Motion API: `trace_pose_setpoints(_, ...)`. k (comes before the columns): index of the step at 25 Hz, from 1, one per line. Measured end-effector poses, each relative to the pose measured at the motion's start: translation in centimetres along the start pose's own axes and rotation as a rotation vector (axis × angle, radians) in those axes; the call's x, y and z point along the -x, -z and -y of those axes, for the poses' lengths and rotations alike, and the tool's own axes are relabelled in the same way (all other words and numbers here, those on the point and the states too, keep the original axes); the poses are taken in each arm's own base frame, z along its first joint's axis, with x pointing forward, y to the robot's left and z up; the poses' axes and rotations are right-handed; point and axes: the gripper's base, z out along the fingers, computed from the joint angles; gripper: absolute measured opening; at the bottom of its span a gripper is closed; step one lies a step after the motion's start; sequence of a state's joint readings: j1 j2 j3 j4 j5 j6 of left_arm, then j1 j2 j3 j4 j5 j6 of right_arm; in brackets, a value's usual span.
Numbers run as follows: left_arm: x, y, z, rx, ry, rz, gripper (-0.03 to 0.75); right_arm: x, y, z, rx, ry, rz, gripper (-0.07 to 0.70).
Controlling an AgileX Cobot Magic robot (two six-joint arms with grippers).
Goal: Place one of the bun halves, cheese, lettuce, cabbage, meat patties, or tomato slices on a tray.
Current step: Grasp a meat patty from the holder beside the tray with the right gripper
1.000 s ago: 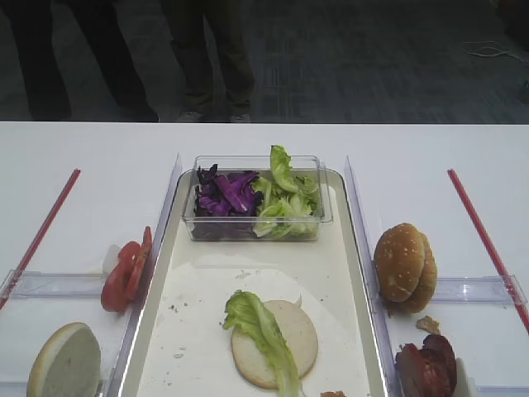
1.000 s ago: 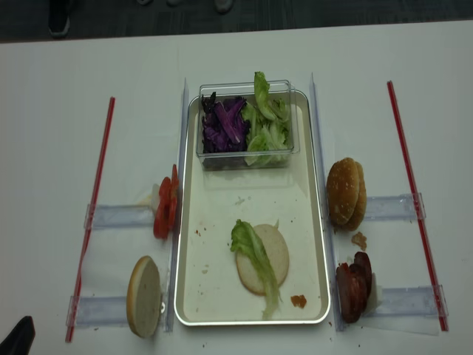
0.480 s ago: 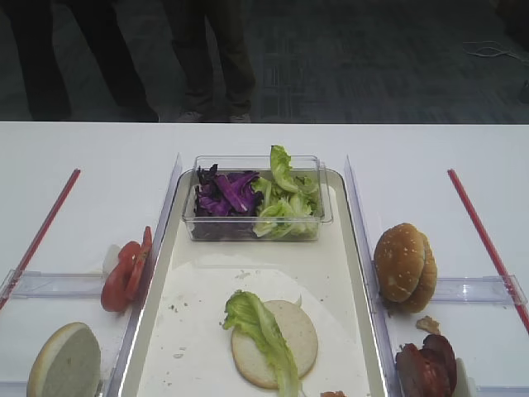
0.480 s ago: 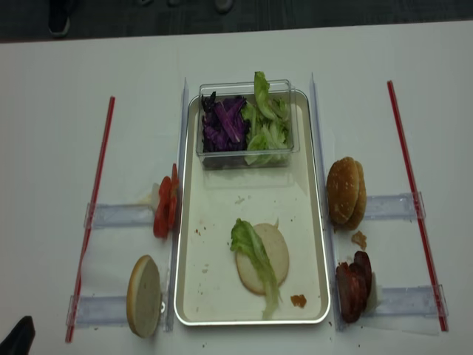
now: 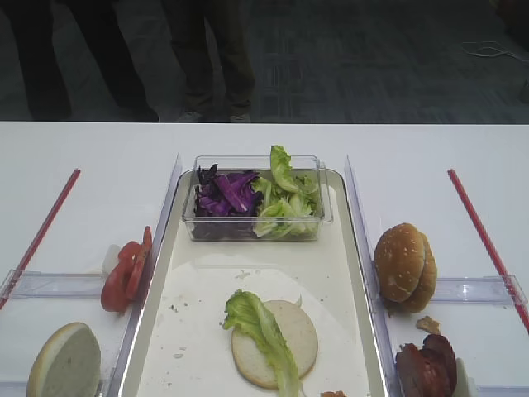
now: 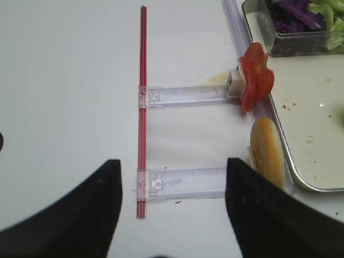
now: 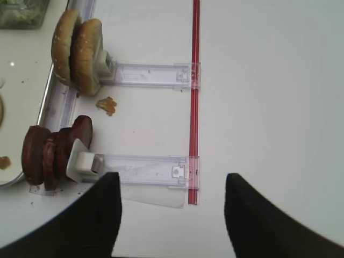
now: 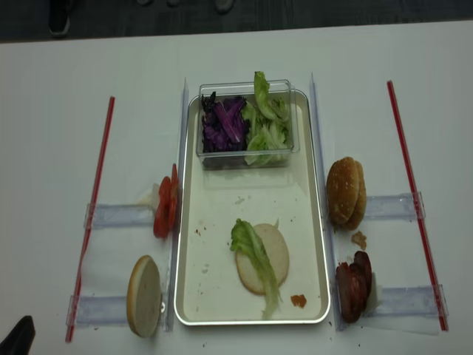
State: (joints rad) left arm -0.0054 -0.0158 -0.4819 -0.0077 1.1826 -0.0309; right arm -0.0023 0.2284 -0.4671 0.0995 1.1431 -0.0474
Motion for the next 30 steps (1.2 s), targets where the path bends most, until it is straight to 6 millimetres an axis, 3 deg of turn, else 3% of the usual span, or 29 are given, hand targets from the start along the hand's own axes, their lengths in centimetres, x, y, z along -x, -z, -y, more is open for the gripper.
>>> trace_pose_setpoints(14,0.0,0.0,0.0,0.000,0.000,0.000,0.400,1.4,-2.2,-0.2,0.041,-0.035,-0.182,0.468)
trace_pose_setpoints(30,0.0,0.0,0.0,0.000,0.000,0.000,0.400,2.7,-5.6,0.1,0.051,-0.069,-0.511,0.442)
